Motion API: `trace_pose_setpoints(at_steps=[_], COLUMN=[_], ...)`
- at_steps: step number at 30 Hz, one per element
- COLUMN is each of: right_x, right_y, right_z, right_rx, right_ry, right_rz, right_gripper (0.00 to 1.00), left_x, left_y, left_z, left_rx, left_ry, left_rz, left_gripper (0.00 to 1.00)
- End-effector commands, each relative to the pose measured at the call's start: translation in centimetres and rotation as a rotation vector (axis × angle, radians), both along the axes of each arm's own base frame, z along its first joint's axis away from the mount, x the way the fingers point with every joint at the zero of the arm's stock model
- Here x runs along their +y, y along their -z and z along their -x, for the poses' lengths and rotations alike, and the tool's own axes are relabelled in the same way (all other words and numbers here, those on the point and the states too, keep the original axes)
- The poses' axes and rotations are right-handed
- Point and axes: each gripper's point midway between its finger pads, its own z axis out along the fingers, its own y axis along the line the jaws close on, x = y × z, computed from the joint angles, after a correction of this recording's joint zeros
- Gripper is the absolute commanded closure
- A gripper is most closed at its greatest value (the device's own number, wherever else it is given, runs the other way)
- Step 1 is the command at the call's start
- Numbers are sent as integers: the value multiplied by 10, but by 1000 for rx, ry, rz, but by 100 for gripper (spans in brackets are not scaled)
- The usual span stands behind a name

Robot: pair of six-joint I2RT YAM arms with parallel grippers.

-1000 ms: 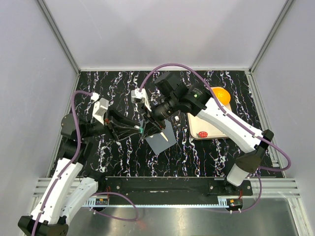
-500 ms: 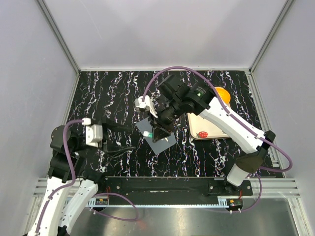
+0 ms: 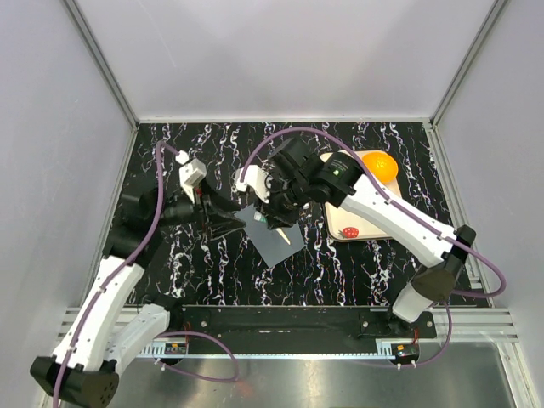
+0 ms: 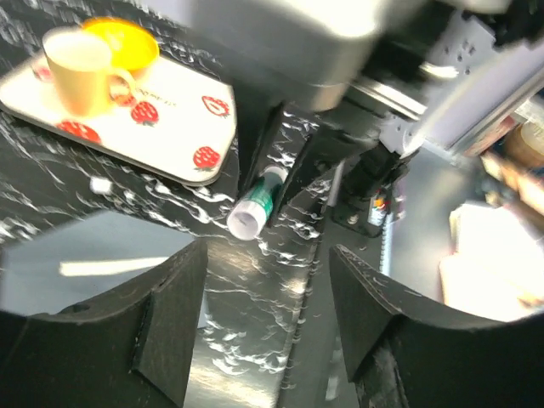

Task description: Place the letter into the envelope and seal it

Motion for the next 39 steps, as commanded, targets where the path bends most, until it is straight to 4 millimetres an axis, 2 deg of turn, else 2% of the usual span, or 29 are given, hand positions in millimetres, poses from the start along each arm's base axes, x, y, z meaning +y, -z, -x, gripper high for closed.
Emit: trace_pose_setpoints(at_steps=[1, 5, 6, 8, 13, 18, 22, 29, 32, 33, 34, 35, 36, 37, 39], right_x=[-9, -14, -14, -13, -5, 0, 4, 6, 6, 6, 6, 6, 7, 6, 6], right_y=[-44, -47, -48, -48, -49, -47, -47, -49, -50, -50, -51, -51, -52, -53, -55], right_z=[-45, -53, -52, -49, -39, -33, -28, -22, -20, -20, -20, -19, -17, -16, -12], right_rx=[-358, -443, -452, -469, -479, -472, -470, -456, -452, -451, -447, -440, -432, -422, -405], right_ry=[115, 119, 117, 102, 65, 49, 35, 31, 35, 37, 42, 43, 42, 50, 48], right_rz=[-45, -20, -18, -13, -15, -13, -16, -18, -25, -23, -28, -31, -39, -45, -57], right_gripper=[100, 100, 100, 100, 100, 100, 100, 100, 100, 100, 98, 89, 85, 80, 75], left_x=[-10, -13, -13, -14, -20, -25, -30, -32, -32, -31, -31, -30, -30, -29, -29], left_y=[-21, -19, -11, -16, -15, -6, 1, -1, 1, 1, 1, 2, 3, -2, 0], left_z=[-15, -31, -33, -37, -36, -31, -29, -29, -26, -25, -23, -22, -20, -18, -13], left_rx=[313, 479, 524, 563, 569, 586, 618, 620, 614, 614, 610, 607, 605, 579, 576], left_ry=[-68, -148, -163, -170, -154, -141, -133, -123, -116, -114, -115, -115, -107, -97, -80], left_rz=[146, 225, 233, 292, 304, 278, 268, 275, 259, 257, 256, 253, 252, 265, 268], left_gripper=[38, 40, 43, 45, 46, 46, 49, 71, 86, 97, 100, 100, 100, 100, 100])
